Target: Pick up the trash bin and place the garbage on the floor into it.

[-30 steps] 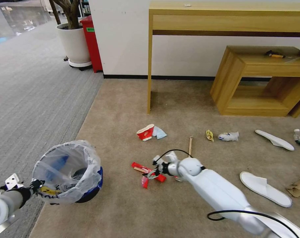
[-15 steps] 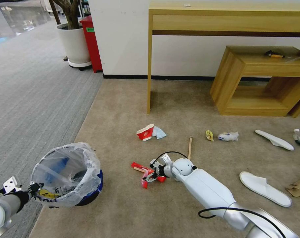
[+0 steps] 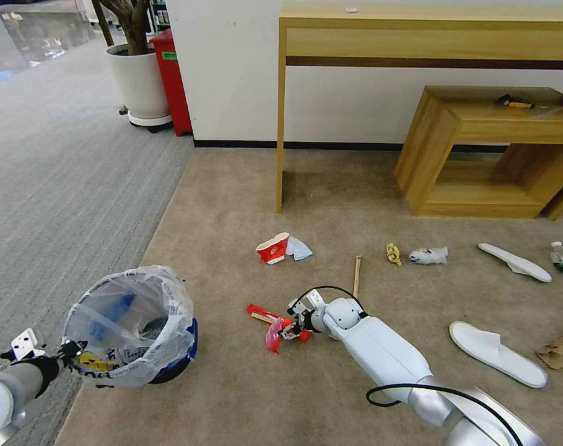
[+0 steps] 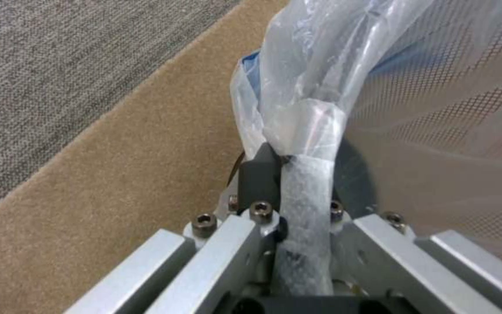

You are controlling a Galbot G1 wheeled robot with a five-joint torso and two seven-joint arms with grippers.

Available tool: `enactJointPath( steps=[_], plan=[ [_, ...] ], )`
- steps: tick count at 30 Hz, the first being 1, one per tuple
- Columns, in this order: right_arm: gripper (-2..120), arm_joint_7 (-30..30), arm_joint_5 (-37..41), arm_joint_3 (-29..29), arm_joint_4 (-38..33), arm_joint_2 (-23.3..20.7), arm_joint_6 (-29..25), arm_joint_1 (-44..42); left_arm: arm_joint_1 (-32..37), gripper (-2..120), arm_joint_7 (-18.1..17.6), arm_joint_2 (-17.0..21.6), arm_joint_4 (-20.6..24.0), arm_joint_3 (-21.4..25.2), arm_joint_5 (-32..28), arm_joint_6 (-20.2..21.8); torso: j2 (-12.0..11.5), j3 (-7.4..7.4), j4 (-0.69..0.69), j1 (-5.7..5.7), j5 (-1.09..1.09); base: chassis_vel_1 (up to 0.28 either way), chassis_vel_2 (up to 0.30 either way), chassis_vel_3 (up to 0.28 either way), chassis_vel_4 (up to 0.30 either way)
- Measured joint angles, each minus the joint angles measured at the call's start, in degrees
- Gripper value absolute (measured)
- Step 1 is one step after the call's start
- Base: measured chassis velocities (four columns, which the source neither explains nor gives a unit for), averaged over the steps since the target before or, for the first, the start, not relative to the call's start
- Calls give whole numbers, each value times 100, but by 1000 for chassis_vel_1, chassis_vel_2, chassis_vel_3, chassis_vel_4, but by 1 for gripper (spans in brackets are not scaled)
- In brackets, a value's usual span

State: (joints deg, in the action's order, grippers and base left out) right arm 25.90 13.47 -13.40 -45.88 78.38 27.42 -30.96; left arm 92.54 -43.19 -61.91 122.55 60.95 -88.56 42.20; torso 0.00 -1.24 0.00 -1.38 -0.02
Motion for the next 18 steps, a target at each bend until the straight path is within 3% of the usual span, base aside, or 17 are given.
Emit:
enactJointPath(
  steps=[7, 18],
  plan=[
    [83, 10, -1, 34, 137, 44, -89, 30, -63, 0, 4, 11, -1, -80, 19, -2, 0, 0, 0, 0, 0, 0, 0, 0, 0],
    [58, -28, -139, 93, 408, 205, -275, 60, -174, 0, 12, 26, -49, -193, 54, -7, 0, 1, -1, 0, -1, 0, 0, 0, 0]
  ],
)
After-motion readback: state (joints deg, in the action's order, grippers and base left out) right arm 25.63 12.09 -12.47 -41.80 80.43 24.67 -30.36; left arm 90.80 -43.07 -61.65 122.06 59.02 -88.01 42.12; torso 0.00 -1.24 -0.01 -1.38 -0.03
